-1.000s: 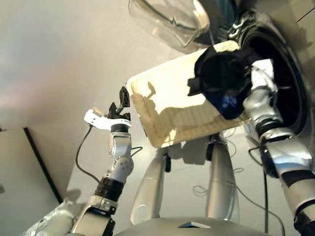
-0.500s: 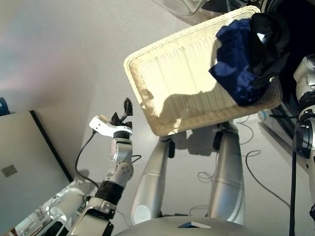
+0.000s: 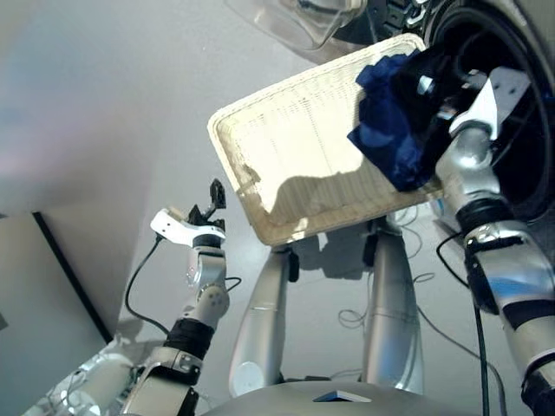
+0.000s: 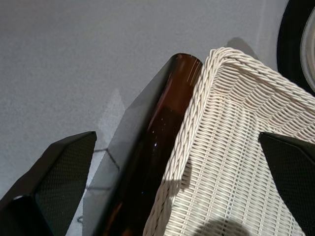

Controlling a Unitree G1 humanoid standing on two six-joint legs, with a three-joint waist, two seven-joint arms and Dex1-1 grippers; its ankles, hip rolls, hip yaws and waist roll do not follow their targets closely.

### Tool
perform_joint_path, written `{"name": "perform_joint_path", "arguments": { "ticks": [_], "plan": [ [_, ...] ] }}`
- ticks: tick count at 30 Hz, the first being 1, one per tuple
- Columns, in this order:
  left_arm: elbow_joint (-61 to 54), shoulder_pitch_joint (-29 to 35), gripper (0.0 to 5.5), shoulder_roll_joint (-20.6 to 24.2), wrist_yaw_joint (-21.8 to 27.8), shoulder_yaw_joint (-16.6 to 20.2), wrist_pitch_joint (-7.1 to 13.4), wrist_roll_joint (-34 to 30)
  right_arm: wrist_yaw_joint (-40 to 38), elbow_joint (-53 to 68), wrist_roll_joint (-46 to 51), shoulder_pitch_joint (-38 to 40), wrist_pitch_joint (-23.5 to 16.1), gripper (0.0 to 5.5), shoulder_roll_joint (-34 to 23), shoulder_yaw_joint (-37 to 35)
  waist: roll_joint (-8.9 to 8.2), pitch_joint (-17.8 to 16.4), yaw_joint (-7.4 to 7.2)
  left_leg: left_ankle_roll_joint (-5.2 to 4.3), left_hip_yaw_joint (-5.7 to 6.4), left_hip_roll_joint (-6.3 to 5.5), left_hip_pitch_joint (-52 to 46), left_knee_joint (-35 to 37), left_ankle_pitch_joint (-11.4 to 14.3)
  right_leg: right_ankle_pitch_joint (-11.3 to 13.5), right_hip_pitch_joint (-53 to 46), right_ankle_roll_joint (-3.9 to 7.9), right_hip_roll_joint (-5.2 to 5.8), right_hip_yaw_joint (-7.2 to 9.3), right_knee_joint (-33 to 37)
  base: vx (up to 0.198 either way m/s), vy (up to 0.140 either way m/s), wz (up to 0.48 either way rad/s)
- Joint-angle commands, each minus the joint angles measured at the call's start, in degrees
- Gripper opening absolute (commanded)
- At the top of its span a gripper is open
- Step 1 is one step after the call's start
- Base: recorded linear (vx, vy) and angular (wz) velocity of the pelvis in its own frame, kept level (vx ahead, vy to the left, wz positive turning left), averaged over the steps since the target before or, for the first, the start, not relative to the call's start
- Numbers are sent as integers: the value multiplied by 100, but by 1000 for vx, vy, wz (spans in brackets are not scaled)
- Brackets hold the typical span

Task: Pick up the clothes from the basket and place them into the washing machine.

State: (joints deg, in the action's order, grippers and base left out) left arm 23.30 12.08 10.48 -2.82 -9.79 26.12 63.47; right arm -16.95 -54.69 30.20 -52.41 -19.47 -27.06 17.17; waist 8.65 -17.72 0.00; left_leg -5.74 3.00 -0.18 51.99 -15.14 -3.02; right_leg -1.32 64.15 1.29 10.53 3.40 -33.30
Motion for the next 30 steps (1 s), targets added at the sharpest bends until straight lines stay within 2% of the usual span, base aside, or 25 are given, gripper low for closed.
{"name": "perform_joint_path", "arguments": {
  "ticks": [1, 4, 10, 18, 23, 26, 27, 28, 30],
  "plan": [
    [163, 213, 550, 142, 113, 325, 178, -19, 438, 307, 113, -93, -314, 550, 109, 331, -147, 140, 68, 217, -48, -29, -300, 149, 83, 1065, -140, 454, -59, 44, 949, 0, 0, 0],
    [238, 308, 550, 112, 125, 313, 169, -41, 570, -12, 113, -157, -169, 550, 244, 467, -148, 166, 139, 193, -13, -22, -377, 336, 17, 1067, -148, 465, -64, 63, 1018, 0, 0, 0],
    [342, 238, 550, 94, 250, 220, -29, -113, 839, -1060, -559, -168, 306, 550, 541, 875, -132, 252, 320, 210, 43, -21, -429, 500, -12, 1012, -77, 464, -78, 87, 965, 0, 0, 0],
    [361, 300, 550, 66, 286, 47, -105, -235, 750, -1831, -928, -34, 541, 550, 770, 655, -76, 270, 426, 227, 82, -39, -381, 572, -18, 944, 123, 488, -80, 70, 843, 0, 0, 0],
    [331, 290, 550, 103, 171, 13, -71, -321, 371, -2142, -1093, -391, 654, 550, 524, 419, 6, 164, 462, 258, 92, -72, -120, 420, 22, 888, 448, 491, -87, 18, 559, 0, 0, 0],
    [184, 270, 550, 123, 64, -40, -39, -324, 87, -2378, -926, -746, 713, 550, 320, 149, 80, 49, 488, 299, 108, -102, 152, 41, 77, 845, 724, 488, -92, -24, 179, -18, 12, 125],
    [146, 259, 550, 112, 28, -62, -49, -335, 22, -2367, -912, -800, 696, 550, 276, 110, 94, 9, 487, 302, 97, -120, 249, -114, 105, 841, 804, 489, -89, -47, 59, 78, 5, 155],
    [136, 231, 550, 116, 2, -72, -41, -356, -43, -2331, -856, -817, 670, 550, 245, 47, 120, -7, 499, 300, 120, -116, 214, -219, 272, 651, 811, 544, -111, -65, -146, 87, -5, 123],
    [73, 195, 550, 149, -20, -72, -49, -411, -64, -2253, -792, -871, 653, 550, 183, 25, 122, -61, 478, 289, 108, -123, 293, -383, 285, 678, 849, 552, -83, -85, -252, 46, -9, 49]
  ]
}}
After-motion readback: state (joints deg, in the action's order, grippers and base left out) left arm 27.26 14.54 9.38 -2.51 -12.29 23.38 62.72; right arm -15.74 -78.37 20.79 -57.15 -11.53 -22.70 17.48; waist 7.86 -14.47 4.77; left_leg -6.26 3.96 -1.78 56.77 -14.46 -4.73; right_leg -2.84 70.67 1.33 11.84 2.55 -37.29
